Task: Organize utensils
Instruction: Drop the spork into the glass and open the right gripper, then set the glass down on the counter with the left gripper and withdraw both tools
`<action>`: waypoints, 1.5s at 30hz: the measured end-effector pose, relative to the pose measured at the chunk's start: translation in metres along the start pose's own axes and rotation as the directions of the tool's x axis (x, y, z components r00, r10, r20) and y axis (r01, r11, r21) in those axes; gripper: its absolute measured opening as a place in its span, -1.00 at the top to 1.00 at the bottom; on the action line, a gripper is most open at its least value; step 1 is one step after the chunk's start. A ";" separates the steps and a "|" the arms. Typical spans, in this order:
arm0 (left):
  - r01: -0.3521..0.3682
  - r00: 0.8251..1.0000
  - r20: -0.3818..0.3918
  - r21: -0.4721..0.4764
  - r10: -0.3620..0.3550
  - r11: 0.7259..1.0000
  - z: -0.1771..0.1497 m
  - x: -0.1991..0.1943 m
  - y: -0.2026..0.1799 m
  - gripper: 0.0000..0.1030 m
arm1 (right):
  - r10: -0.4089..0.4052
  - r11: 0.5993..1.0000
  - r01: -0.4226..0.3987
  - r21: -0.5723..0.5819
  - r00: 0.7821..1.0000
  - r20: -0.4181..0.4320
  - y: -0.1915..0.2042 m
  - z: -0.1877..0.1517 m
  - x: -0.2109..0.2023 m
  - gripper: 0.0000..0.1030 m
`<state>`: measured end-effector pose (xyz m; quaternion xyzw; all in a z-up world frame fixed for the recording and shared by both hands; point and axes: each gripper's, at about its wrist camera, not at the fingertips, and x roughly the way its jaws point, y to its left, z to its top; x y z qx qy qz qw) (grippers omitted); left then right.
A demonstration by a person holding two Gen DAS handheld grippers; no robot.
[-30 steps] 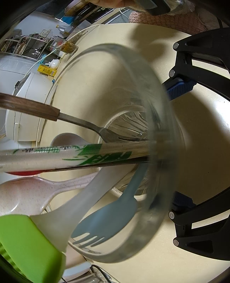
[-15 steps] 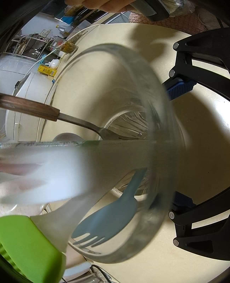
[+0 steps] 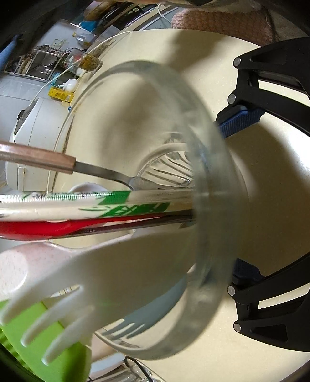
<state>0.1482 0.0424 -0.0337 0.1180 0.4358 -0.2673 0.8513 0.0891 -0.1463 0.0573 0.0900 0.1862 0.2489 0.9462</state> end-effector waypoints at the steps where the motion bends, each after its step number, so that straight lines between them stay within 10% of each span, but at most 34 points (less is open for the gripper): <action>1: -0.002 1.000 0.000 0.000 0.002 1.000 0.000 0.000 0.000 -0.76 | -0.004 1.000 0.004 0.023 1.000 -0.005 -0.006 -0.003 -0.002 0.43; 17: -0.192 0.980 0.020 -0.120 0.196 0.974 -0.036 -0.038 0.001 -0.77 | -0.045 0.977 0.053 0.205 0.998 -0.045 -0.065 -0.035 -0.026 0.36; 23: -0.255 0.933 0.186 -0.266 0.309 0.930 -0.047 -0.106 -0.039 -0.80 | -0.186 0.979 0.191 0.077 0.980 -0.073 -0.032 -0.065 -0.036 0.11; 28: -0.480 0.828 0.158 -0.297 0.538 0.826 -0.059 -0.125 -0.096 -0.80 | -0.249 0.968 0.250 -0.008 0.962 -0.111 -0.002 -0.099 -0.054 0.05; 32: -0.558 0.782 0.149 -0.262 0.605 0.787 -0.079 -0.120 -0.125 -0.80 | -0.250 0.968 0.251 -0.003 0.963 -0.104 0.011 -0.115 -0.081 0.05; 45: -0.492 0.824 0.142 -0.299 0.548 0.818 -0.121 -0.131 -0.165 -0.80 | -0.300 0.953 0.303 0.011 0.949 -0.091 0.045 -0.144 -0.125 0.05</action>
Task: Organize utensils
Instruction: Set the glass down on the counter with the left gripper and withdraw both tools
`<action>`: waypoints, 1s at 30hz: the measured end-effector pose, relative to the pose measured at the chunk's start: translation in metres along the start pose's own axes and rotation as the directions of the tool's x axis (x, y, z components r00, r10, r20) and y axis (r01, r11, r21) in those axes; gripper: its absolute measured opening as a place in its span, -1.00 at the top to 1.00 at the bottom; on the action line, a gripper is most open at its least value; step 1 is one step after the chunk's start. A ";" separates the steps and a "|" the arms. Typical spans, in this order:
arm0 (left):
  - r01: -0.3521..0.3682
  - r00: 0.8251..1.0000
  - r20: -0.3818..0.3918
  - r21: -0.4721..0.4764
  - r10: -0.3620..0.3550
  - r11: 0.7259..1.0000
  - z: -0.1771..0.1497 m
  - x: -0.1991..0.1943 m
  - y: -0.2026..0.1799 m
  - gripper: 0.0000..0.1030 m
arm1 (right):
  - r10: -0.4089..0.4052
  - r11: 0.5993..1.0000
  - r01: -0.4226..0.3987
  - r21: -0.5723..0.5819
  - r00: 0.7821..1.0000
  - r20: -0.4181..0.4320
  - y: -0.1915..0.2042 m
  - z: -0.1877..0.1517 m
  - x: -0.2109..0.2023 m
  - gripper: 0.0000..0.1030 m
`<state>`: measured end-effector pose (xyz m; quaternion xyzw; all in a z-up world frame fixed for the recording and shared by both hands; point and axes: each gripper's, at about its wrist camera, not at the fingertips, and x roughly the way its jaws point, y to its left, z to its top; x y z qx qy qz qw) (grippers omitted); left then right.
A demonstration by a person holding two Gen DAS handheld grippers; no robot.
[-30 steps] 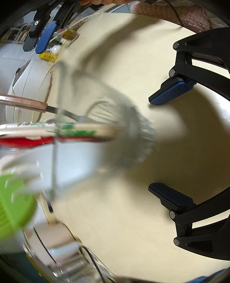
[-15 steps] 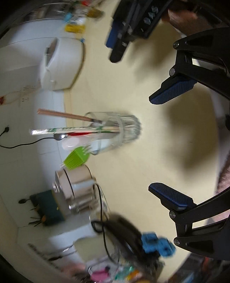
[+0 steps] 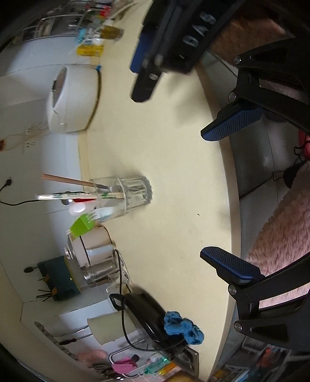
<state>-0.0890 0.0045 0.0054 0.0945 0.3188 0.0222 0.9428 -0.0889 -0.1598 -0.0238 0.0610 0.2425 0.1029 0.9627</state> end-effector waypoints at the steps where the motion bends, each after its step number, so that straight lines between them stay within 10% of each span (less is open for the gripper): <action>1: 0.004 1.000 0.004 -0.009 -0.004 1.000 0.001 -0.001 0.001 -0.80 | -0.003 1.000 0.003 -0.003 1.000 0.001 0.000 -0.001 -0.001 0.05; 8: 0.171 0.984 -0.020 -0.145 -0.176 0.975 0.013 0.005 0.014 -0.80 | -0.024 0.999 0.024 0.025 1.000 0.008 -0.007 0.001 -0.002 0.05; 20: 0.084 0.993 0.090 -0.041 -0.080 0.996 0.076 0.013 0.003 -0.80 | -0.069 0.994 0.071 0.077 0.997 -0.028 -0.028 0.050 0.017 0.05; 30: 0.090 0.994 -0.049 -0.132 -0.097 0.987 0.069 0.085 0.008 -0.80 | -0.089 0.996 0.088 -0.015 0.995 -0.050 -0.029 0.042 0.058 0.06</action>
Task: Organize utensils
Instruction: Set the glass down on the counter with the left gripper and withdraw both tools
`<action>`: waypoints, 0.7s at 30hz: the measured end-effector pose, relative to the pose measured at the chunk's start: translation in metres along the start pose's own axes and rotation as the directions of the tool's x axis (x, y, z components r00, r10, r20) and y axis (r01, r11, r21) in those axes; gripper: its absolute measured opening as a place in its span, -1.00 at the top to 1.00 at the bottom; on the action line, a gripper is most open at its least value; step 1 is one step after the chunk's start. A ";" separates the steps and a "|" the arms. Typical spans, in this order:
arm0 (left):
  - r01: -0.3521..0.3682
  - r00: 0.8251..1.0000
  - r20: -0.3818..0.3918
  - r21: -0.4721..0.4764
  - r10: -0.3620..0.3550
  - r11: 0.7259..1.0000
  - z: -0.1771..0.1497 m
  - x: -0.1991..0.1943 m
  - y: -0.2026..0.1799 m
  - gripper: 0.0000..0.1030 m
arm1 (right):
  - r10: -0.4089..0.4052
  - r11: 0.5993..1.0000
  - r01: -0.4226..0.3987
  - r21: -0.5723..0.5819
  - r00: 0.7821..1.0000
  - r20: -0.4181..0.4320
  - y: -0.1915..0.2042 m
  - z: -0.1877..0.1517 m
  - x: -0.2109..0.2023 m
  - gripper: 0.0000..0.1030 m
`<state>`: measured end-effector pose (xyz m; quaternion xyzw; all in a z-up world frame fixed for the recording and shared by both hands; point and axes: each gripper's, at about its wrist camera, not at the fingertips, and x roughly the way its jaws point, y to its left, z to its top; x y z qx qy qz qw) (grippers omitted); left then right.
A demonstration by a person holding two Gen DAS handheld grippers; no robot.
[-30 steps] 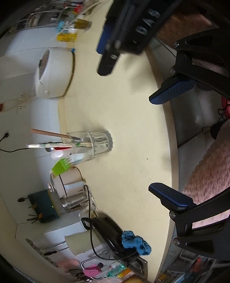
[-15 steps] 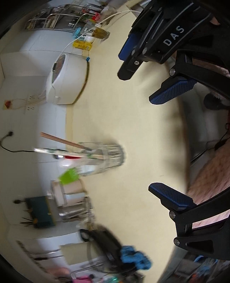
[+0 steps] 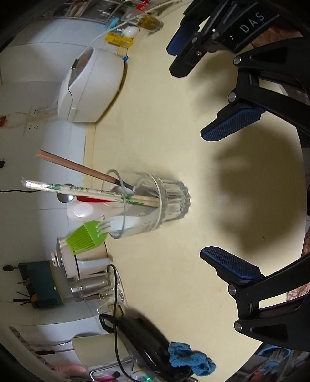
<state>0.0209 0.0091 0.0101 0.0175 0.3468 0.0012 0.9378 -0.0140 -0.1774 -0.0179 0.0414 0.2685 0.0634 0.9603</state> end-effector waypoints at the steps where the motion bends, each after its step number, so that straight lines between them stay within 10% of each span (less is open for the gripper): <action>1: 0.010 1.000 0.001 -0.007 -0.009 1.000 -0.001 0.000 0.002 -0.80 | 0.001 1.000 -0.001 0.003 1.000 -0.003 0.000 -0.001 0.001 0.06; 21: -0.001 0.999 0.052 -0.053 0.003 0.999 -0.003 -0.007 0.013 -0.79 | -0.013 0.994 0.009 -0.104 0.999 -0.033 0.020 -0.001 0.010 0.06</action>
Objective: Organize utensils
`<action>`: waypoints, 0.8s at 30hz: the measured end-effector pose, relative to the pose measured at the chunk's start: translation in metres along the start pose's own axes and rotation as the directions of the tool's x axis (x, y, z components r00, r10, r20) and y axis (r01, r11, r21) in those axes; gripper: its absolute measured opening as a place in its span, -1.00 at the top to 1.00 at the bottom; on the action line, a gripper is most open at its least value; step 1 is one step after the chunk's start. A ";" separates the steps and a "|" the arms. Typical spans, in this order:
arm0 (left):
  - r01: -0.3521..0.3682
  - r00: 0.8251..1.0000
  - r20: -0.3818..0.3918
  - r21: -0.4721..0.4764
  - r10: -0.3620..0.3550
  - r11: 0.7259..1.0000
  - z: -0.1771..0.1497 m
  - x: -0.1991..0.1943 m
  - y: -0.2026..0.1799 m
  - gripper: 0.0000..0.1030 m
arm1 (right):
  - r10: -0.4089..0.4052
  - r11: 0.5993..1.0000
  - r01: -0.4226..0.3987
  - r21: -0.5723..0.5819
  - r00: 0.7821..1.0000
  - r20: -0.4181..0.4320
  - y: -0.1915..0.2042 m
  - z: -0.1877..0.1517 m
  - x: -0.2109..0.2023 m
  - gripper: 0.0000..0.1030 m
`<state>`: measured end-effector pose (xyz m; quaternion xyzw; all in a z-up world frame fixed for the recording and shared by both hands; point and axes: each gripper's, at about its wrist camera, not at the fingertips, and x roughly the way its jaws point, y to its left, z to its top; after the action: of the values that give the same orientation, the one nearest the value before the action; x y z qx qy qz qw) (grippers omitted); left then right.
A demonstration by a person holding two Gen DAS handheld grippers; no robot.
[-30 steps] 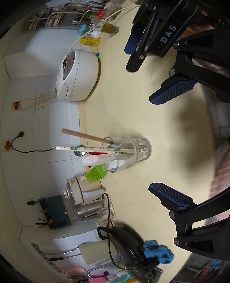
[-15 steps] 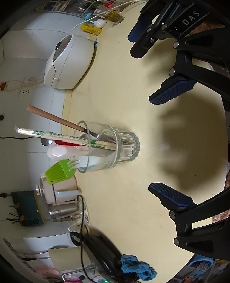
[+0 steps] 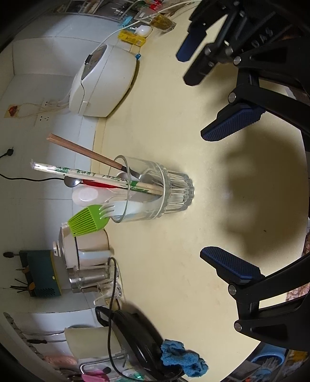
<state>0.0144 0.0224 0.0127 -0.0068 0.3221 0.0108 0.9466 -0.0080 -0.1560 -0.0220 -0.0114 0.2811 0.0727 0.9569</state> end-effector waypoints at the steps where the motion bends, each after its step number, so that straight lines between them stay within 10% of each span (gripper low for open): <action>1: -0.004 1.000 0.006 0.005 0.004 1.000 0.000 -0.001 -0.001 -0.79 | 0.000 1.000 0.000 0.008 1.000 -0.006 -0.001 -0.001 0.001 0.06; 24: -0.010 1.000 0.020 0.030 0.009 1.000 -0.003 -0.006 -0.007 -0.79 | -0.011 0.998 0.011 0.057 1.000 -0.001 -0.011 -0.005 -0.004 0.06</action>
<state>0.0080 0.0156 0.0145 0.0091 0.3131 0.0106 0.9496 -0.0122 -0.1674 -0.0242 0.0142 0.2835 0.0595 0.9570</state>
